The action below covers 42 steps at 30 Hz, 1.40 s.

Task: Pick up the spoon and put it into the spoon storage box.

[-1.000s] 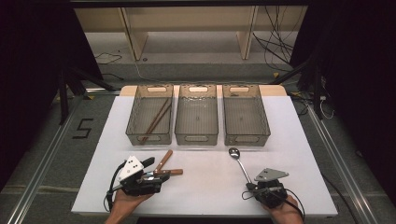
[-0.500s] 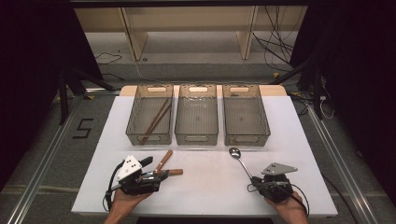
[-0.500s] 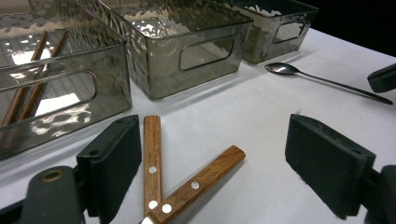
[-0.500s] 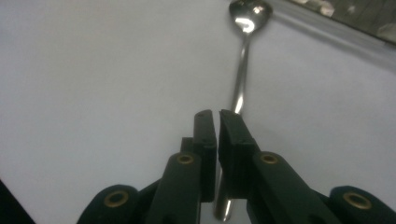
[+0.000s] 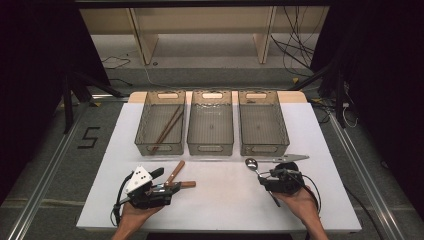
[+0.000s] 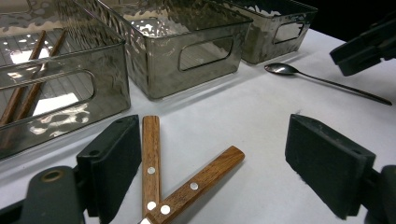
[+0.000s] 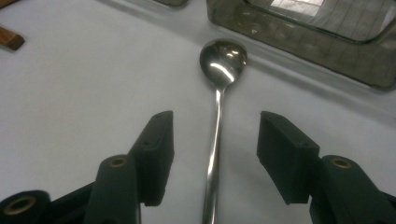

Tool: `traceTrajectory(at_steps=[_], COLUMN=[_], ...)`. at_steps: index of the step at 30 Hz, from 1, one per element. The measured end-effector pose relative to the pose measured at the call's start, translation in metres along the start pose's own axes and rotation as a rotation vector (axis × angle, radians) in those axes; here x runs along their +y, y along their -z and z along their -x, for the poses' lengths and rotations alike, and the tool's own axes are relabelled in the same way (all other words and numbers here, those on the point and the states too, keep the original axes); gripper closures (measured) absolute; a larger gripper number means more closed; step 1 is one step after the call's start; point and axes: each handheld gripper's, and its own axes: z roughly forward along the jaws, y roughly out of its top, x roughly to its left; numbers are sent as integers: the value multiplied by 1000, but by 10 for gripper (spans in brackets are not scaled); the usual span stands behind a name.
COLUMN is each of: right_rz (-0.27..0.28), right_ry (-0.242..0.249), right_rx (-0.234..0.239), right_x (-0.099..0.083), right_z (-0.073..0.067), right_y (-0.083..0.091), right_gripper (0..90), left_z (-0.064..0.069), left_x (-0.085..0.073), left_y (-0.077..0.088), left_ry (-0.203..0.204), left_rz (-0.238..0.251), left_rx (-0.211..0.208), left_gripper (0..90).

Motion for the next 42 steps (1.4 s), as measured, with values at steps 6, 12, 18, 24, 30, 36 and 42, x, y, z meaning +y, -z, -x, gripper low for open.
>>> traceTrajectory(at_steps=[6,12,18,24,30,36,42], right_rz=[-59,-94,-126,-123,-106,-90,-80], right_ry=[-6,12,34,66,39,60,78], right_rx=[0,-21,-37,-60,-43,-41,-12], right_x=[12,13,11,11,10,10,10], right_z=[-2,-3,-5,-9,-8,-13,-21], right_y=[-17,-25,-30,-31,-31,-31,-30], right_gripper=[521,626,731,812,856,864,893], left_z=[0,0,0,1,2,2,3], left_x=[0,0,0,0,0,0,1], left_y=[0,0,0,0,0,0,0], left_ry=[0,1,0,-5,-8,-10,-16], left_rz=[4,6,7,3,4,3,-1], left_rx=[-2,-3,0,-1,2,2,2], left_gripper=[183,184,184,184,185,186,187])
